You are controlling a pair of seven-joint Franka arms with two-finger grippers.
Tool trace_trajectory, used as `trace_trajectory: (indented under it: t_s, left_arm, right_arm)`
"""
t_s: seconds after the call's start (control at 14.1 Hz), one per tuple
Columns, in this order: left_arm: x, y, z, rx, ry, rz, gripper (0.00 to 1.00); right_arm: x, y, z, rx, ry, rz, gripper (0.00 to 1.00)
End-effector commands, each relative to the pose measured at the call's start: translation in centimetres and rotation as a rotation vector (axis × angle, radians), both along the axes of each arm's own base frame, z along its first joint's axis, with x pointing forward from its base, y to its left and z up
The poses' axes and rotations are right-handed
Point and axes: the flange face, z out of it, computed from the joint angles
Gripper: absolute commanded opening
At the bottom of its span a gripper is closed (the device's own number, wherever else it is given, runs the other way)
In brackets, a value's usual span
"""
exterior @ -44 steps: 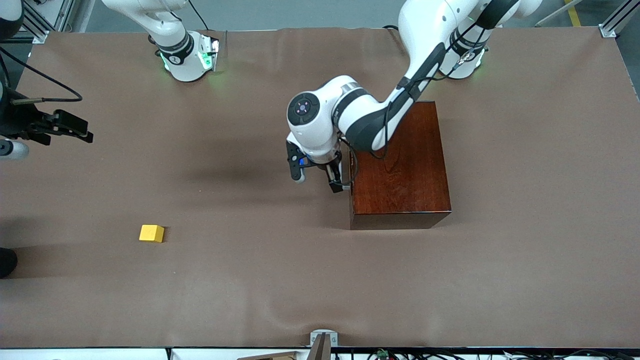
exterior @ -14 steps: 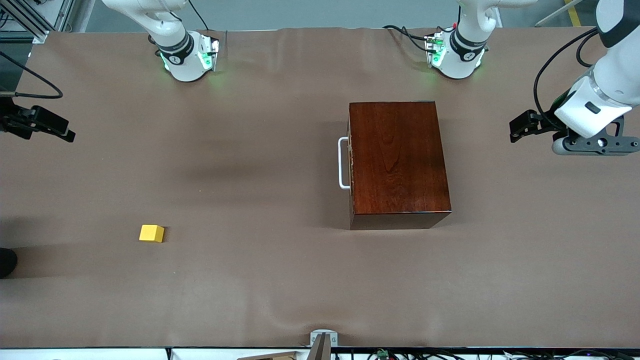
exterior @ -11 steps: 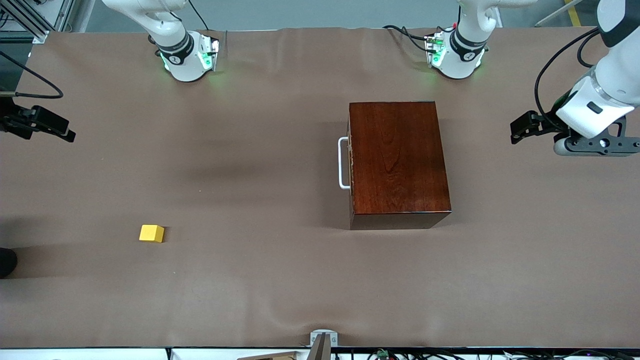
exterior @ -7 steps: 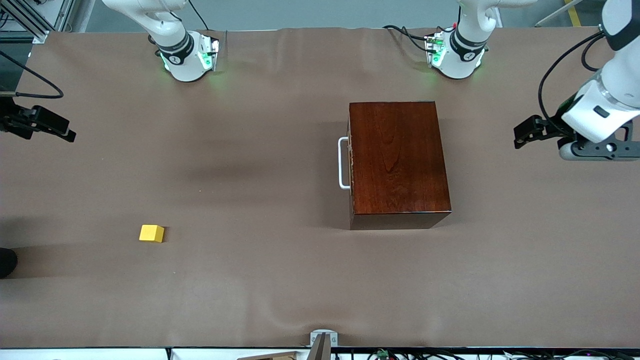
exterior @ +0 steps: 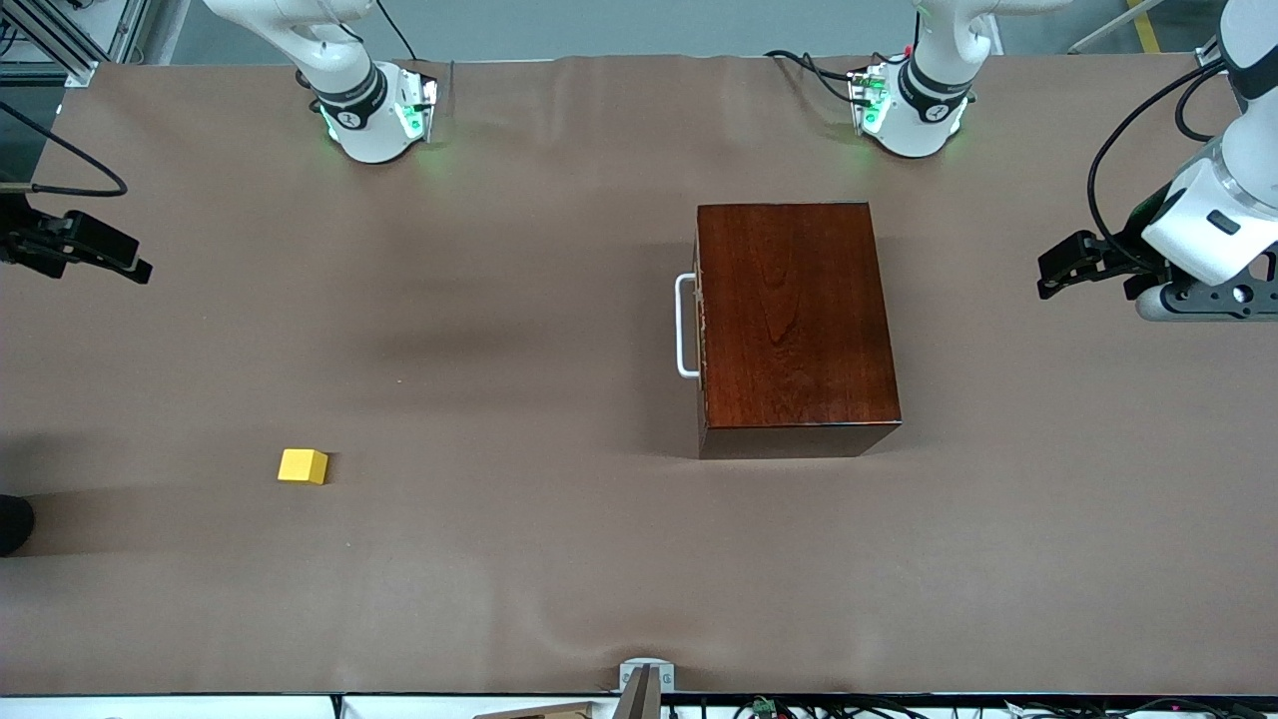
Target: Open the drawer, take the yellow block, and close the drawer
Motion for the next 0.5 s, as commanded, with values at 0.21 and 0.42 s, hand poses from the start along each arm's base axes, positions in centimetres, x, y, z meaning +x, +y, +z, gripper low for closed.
trace_trajectory:
  t_s: [0.21,0.42]
  left_arm:
    - [0.24,0.61,0.38,-0.025,-0.012,0.008,1.0]
    - [0.23,0.54,0.31,-0.023,-0.011,0.009,1.0]
  right_arm:
    - [-0.27,0.18,0.62,0.0,0.0,-0.008,1.0]
    - [-0.26,0.18,0.56,0.0,0.001,-0.008,1.0]
